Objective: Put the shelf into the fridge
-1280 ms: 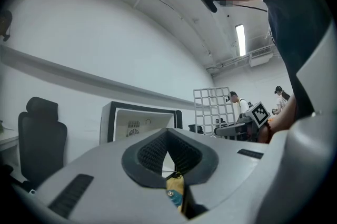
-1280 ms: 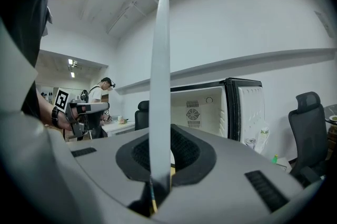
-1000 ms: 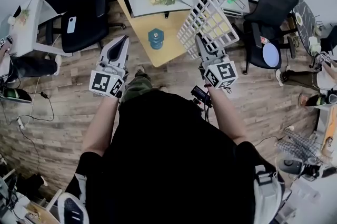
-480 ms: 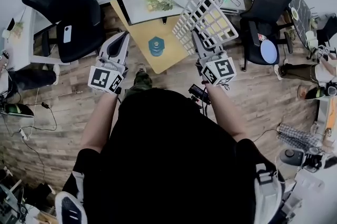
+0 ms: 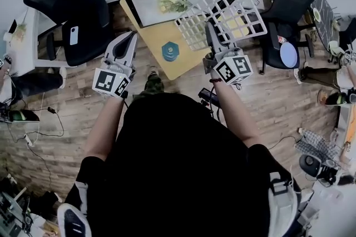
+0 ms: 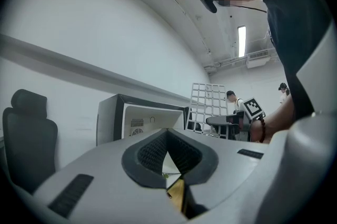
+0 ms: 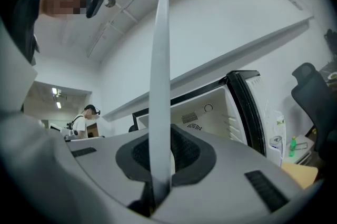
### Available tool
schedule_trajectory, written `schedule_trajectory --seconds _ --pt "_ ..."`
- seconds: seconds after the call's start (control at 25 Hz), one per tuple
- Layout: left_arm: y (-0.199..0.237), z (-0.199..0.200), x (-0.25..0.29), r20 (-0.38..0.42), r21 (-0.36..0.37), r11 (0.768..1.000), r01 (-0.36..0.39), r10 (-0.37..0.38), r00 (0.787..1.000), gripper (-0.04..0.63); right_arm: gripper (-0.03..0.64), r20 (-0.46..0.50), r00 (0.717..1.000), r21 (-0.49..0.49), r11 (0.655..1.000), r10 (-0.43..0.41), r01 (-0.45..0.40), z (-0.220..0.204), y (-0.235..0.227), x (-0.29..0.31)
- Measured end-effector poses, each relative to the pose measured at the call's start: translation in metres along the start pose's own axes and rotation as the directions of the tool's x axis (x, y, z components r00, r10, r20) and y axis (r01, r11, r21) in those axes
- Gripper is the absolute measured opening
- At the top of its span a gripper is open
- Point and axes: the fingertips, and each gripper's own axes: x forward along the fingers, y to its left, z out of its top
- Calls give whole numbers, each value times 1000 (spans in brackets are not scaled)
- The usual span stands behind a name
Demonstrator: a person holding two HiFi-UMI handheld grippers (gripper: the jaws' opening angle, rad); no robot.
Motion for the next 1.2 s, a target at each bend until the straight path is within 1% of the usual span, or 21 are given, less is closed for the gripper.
schedule_trajectory --seconds 0.12,0.2,0.32,0.44,0.52,0.68,0.84,0.88,1.04,1.12,1.2 --pt "9 0 3 -8 1 1000 1 -1 1000 18 40 46 999 124 992 -23 17 2 -8 9" --pt "14 1 5 -10 4 1000 1 -1 1000 17 40 81 996 210 977 -41 23 4 -13 14" --pt "16 -1 7 -16 3 1000 4 -4 1000 18 40 122 990 334 942 -70 25 2 -17 18" --pt "15 -4 10 -25 0 1000 13 -13 1000 18 40 144 985 408 913 -93 26 0 -25 21" --pt "15 -6 11 -31 -1 1000 18 -18 999 18 40 160 981 468 884 -105 18 1 -26 26" --pt "15 -8 12 -39 -1 1000 21 -21 999 17 40 184 973 582 813 -139 6 -5 -33 32" --pt "19 -8 12 -46 4 1000 15 -15 999 18 40 176 968 674 739 -177 12 -17 -41 38" --pt "20 -8 12 -48 5 1000 13 -13 999 17 40 168 967 701 713 -190 18 -22 -43 40" --pt "25 -9 11 -56 7 1000 3 -3 998 18 40 152 962 812 584 -228 10 -40 -48 49" --pt "29 -9 11 -58 8 1000 -1 1 998 18 40 149 961 844 536 -235 0 -47 -49 56" --pt "31 -9 11 -58 10 1000 -5 5 998 18 40 140 961 866 500 -237 -3 -54 -48 61"
